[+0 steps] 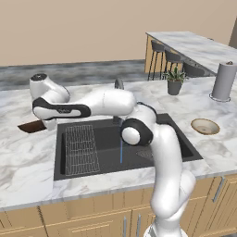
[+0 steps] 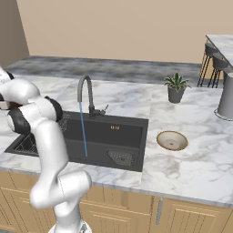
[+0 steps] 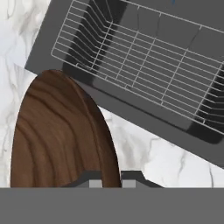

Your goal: Rinse each bowl for a few seconds and place them down in the sink or on the counter.

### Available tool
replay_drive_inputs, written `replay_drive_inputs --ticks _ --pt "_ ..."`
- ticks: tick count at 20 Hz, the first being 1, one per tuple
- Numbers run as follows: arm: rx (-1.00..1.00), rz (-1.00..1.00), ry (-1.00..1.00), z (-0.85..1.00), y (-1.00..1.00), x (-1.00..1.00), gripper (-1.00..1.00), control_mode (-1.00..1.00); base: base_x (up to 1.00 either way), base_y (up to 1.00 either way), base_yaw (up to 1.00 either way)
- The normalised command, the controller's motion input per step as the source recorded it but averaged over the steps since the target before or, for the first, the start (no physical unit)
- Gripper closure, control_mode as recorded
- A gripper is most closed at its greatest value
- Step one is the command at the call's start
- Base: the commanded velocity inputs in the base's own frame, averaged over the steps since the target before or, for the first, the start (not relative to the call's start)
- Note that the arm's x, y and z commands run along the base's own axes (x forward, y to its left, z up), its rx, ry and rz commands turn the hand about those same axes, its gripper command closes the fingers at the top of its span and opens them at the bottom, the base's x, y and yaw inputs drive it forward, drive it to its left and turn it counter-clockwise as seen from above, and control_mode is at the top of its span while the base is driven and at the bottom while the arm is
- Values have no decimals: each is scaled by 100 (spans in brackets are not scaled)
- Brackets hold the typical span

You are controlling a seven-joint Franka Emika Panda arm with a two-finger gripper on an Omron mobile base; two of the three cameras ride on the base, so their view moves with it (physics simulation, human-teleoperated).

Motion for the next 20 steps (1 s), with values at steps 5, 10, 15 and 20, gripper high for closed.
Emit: replay_drive_inputs --ticks 5,10,15,20 --pt "-1 -31 -3 1 -24 -32 100 -100 0 0 0" --pt "-7 -32 -9 -5 -2 -47 100 -100 0 0 0" --pt "-10 -30 -13 -4 -2 -48 100 -100 0 0 0" --pt "-4 -30 -8 6 -10 -43 100 -100 0 0 0"
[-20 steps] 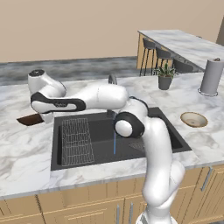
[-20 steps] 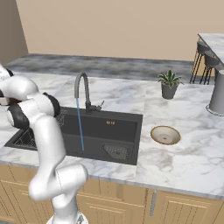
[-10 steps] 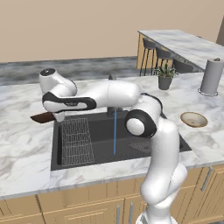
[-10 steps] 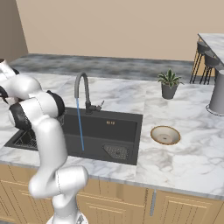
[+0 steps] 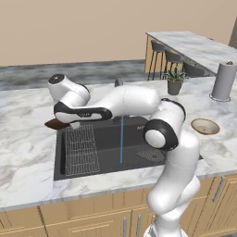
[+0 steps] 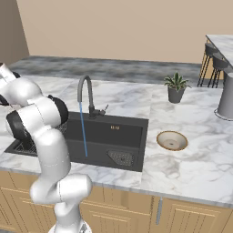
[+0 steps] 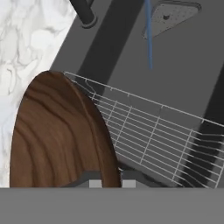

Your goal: Rinse each bowl for a few seconds and place them down in the sink or on the counter.

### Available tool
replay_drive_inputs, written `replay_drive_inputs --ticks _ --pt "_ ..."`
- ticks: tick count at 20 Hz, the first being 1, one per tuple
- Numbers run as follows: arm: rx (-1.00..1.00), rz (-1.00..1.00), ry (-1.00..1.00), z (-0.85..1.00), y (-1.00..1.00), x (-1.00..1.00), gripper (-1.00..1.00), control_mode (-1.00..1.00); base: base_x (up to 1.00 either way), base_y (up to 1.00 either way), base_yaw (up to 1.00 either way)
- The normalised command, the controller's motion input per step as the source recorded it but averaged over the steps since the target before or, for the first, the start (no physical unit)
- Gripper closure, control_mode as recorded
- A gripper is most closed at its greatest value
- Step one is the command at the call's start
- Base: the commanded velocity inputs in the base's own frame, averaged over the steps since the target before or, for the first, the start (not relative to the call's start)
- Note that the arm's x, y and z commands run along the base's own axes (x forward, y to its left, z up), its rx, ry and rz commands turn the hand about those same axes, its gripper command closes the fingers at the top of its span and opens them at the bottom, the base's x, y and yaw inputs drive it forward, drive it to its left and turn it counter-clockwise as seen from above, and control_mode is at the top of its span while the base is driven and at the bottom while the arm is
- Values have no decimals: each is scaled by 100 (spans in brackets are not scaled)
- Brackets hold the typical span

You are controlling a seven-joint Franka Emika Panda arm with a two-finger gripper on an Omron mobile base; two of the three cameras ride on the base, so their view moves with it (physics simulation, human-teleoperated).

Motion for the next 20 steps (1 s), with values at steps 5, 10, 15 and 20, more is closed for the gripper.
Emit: replay_drive_inputs --ticks 5,10,15,20 --pt "-1 -25 -8 0 -4 -69 100 -100 0 0 0" --pt "0 -26 -8 -6 0 -76 100 -100 0 0 0" --pt "4 -23 -6 -5 -8 -68 100 -100 0 0 0" --pt "12 -22 0 0 -32 -43 100 -100 0 0 0"
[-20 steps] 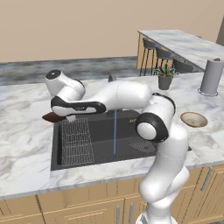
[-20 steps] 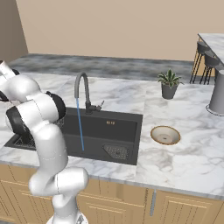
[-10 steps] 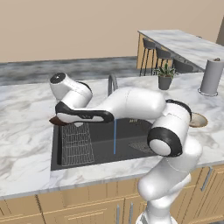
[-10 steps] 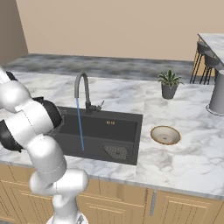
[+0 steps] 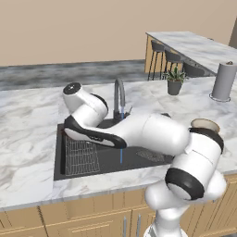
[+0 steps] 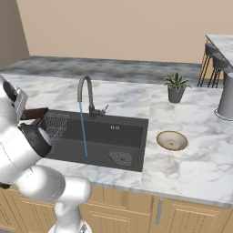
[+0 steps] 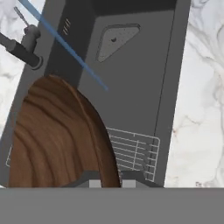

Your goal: Rinse each bowl for a few seconds and place them down in the sink or on the counter.

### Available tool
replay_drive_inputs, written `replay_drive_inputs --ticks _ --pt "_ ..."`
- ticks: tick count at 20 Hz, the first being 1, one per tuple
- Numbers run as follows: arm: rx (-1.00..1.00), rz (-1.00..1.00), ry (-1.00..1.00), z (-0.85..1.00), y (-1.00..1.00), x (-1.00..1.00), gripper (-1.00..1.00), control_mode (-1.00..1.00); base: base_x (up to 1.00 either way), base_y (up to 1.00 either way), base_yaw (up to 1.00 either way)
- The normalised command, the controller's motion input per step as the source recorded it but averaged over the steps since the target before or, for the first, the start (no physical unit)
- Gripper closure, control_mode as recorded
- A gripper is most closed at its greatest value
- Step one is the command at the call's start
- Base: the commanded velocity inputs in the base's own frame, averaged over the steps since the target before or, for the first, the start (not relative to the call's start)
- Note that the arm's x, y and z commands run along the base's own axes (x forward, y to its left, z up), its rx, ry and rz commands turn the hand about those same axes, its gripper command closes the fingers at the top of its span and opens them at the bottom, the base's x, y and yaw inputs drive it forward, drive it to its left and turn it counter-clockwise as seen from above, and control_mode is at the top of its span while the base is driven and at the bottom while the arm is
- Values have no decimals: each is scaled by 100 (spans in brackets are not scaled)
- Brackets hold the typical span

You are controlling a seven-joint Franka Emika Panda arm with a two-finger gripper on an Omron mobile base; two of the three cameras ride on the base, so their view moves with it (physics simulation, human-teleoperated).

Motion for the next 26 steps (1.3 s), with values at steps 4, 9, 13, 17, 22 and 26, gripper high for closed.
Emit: replay_drive_inputs --ticks 4,9,13,17,22,26 --pt "9 -22 0 -2 -29 -38 100 -100 0 0 0" --pt "6 -21 0 -3 -32 -23 100 -100 0 0 0" --pt "0 -16 0 -3 -28 1 100 -100 0 0 0" --pt "0 -14 0 -3 -28 6 100 -100 0 0 0" --pt "0 -12 -1 -2 -29 14 100 -100 0 0 0" --pt "-1 -10 -1 -4 -14 26 100 -100 0 0 0"
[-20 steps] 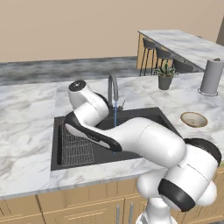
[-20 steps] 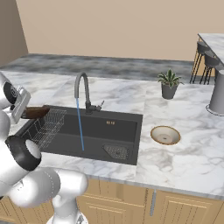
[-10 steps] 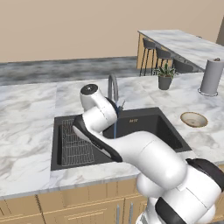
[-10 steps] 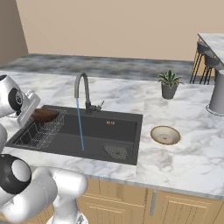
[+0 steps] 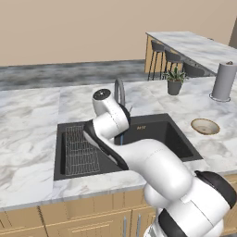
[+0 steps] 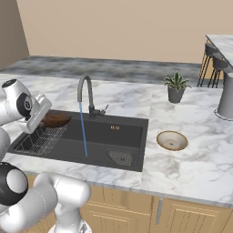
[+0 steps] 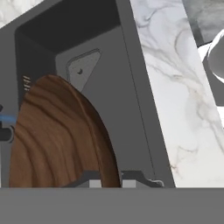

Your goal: Rinse each bowl for a few seconds and place them down in the sink or on the counter.

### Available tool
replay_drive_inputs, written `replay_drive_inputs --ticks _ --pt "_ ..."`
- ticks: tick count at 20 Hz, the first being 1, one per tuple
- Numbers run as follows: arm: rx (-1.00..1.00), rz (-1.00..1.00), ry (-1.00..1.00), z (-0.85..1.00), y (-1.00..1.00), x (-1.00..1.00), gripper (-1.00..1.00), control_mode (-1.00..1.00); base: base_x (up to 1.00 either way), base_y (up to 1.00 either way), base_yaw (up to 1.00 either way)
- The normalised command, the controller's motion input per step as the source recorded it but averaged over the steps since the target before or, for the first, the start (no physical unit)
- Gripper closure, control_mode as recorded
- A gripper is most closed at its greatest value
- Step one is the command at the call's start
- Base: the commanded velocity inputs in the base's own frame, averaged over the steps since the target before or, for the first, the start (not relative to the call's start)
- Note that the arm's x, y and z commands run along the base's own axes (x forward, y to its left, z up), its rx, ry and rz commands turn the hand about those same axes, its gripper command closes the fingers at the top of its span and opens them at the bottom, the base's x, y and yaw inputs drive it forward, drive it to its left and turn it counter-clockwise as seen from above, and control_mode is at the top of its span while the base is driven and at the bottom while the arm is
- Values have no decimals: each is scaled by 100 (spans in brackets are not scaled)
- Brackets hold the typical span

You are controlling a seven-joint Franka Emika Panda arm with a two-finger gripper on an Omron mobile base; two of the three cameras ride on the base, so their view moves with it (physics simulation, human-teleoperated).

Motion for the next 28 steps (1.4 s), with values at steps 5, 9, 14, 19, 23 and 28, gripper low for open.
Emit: replay_drive_inputs --ticks 5,9,14,19,23,28 --pt "-2 -10 0 -9 -8 28 100 -100 0 0 0" --pt "-2 -9 0 -11 -11 30 100 -100 0 0 0" --pt "-1 -10 -3 -8 -25 9 100 -100 0 0 0" --pt "-1 -9 -4 -12 -16 16 100 -100 0 0 0" --pt "-5 -7 -10 -21 1 16 100 -100 0 0 0" --pt "-6 -6 -12 -28 2 21 100 -100 0 0 0"
